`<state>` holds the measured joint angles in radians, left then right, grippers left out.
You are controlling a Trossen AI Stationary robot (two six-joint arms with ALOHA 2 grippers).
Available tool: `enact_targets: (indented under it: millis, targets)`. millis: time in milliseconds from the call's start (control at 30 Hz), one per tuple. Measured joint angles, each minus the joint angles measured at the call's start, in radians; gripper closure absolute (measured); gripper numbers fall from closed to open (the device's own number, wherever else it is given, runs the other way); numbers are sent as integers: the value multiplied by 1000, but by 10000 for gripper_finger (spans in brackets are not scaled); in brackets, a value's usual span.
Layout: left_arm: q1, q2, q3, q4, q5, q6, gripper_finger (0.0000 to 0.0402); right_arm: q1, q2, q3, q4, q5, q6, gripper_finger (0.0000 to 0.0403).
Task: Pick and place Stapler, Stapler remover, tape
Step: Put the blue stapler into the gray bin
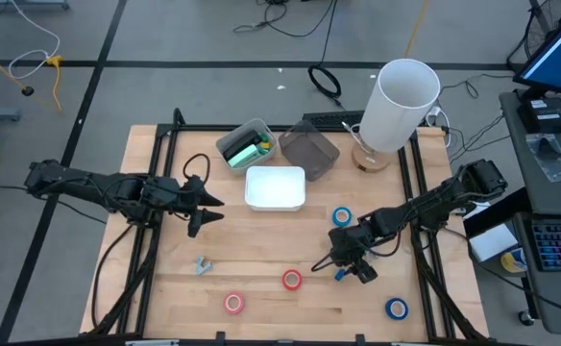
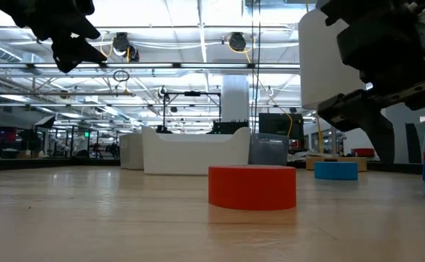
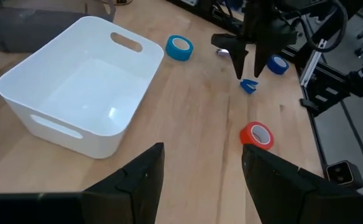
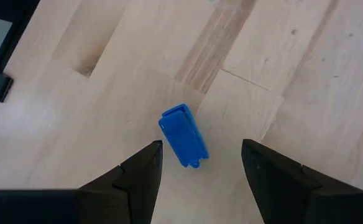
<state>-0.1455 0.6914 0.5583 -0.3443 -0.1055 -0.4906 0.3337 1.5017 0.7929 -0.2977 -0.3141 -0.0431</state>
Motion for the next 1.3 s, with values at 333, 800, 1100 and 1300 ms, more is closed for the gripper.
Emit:
enact_targets:
  millis: [333,800,1100,1300]
  targets:
    - [0,0,0,0,0,-13,185,37,1,-93,119,36,4,191]
    - [0,0,0,6,-2,-39,185,56,45,-98,209,101,-26,191]
    - [0,0,0,6,-3,-48,185,78,99,-95,278,111,-21,205]
    - [0,0,0,6,-8,-61,185,78,106,-95,271,118,3,249]
